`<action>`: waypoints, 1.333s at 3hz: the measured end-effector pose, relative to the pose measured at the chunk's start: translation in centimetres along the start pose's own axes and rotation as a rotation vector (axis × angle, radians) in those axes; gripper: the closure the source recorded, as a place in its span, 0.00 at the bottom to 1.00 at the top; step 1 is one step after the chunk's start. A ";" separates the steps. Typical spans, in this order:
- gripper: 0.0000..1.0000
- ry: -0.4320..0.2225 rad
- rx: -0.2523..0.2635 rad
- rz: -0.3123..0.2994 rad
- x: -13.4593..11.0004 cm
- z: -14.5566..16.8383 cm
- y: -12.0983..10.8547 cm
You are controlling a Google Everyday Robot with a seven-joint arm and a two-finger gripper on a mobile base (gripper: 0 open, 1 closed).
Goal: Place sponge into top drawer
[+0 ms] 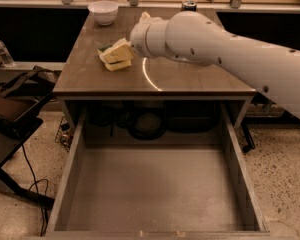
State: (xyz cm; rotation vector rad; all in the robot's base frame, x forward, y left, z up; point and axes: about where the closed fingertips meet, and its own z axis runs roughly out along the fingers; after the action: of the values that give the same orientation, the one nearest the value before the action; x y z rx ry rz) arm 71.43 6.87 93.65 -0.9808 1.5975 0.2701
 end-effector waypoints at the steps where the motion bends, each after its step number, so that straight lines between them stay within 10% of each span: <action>1: 0.00 0.014 0.020 0.014 2.0 0.2 -2.0; 3: 0.00 0.048 -0.026 0.174 7.8 4.1 1.0; 4: 0.26 0.060 -0.030 0.200 8.6 5.8 2.2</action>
Offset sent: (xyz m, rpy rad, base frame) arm 0.0262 -0.0084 -0.0971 0.1115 0.1914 -0.0481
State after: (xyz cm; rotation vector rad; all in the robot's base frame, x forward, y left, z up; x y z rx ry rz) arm 74.24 8.25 83.53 -0.8595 1.7537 0.4064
